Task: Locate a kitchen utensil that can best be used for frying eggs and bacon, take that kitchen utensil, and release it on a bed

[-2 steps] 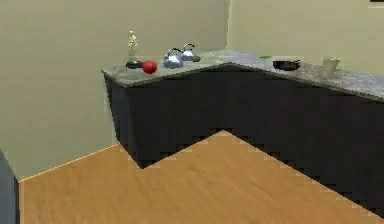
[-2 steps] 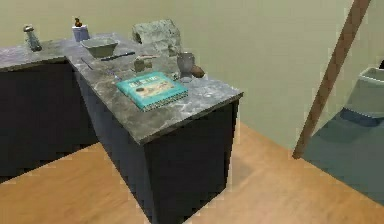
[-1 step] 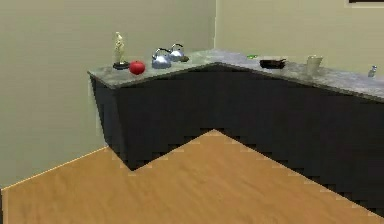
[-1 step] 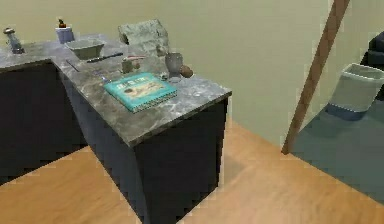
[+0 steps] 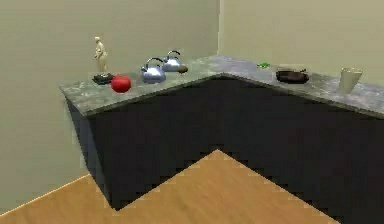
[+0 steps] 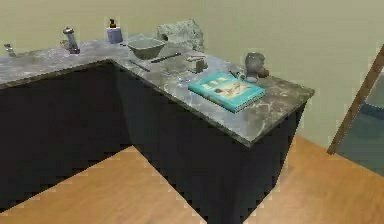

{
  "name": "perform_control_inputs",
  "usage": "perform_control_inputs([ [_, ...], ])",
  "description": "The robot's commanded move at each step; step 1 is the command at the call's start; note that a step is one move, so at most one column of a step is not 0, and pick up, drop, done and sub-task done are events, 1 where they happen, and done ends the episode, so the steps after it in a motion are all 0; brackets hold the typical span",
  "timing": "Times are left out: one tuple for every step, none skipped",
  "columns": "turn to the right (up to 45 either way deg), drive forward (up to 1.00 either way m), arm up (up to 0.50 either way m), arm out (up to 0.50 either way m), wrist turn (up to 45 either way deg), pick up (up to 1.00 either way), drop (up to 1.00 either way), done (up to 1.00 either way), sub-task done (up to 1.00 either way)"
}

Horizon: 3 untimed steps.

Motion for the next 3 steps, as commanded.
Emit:
perform_control_inputs([
  [45.0, 0.00, 0.00, 0.00, 0.0, 0.00, 0.00, 0.00, 0.00],
  [0.0, 0.80, 0.00, 0.00, 0.0, 0.00, 0.00, 0.00, 0.00],
  [-45.0, 0.00, 0.00, 0.00, 0.0, 0.00, 0.00, 0.00, 0.00],
])
